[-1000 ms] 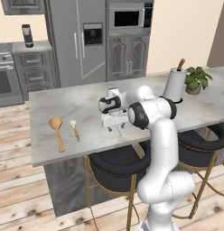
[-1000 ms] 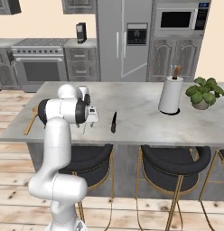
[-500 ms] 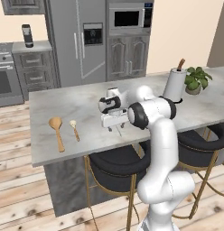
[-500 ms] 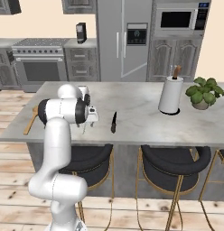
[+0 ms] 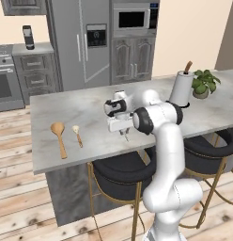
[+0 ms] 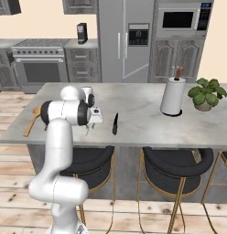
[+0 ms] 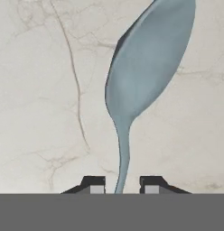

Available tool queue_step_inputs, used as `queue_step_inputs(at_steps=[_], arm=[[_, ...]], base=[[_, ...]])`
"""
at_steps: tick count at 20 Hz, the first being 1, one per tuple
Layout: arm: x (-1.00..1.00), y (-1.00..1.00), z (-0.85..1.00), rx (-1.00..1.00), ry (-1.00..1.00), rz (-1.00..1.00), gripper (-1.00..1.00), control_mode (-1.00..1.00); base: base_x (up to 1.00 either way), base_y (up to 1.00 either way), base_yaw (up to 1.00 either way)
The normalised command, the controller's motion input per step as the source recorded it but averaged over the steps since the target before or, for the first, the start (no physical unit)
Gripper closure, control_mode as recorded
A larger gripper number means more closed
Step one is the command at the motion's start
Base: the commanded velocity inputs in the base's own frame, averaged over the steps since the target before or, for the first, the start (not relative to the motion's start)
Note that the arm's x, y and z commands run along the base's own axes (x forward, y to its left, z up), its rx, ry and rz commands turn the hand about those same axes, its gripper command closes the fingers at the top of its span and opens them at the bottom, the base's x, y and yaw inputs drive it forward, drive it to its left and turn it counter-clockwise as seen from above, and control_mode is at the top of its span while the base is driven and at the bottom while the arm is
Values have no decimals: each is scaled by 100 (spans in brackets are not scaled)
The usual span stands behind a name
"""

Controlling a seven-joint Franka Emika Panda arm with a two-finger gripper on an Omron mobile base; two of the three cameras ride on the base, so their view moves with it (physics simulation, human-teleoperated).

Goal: Pick up the metallic utensils from the counter and place them in the open drawer. Make sure not to pick up any wooden utensils.

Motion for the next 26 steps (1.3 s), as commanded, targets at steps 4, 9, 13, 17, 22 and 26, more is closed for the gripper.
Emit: queue_step_inputs(at_steps=[4, 9, 13, 17, 22, 26], arm=[[0, -1, -18, 0, 8, 0, 100, -100], [0, 0, -6, 0, 6, 0, 100, -100], [-6, 1, 8, -1, 1, 0, 100, -100], [-46, 0, 62, -2, 0, -8, 100, -100], [-64, 0, 99, -2, -2, -11, 100, -100], [-86, 2, 100, 0, -2, -10, 100, -100]], base=[[0, 0, 0], [0, 0, 0], [0, 0, 0], [0, 0, 0], [0, 0, 0], [0, 0, 0]])
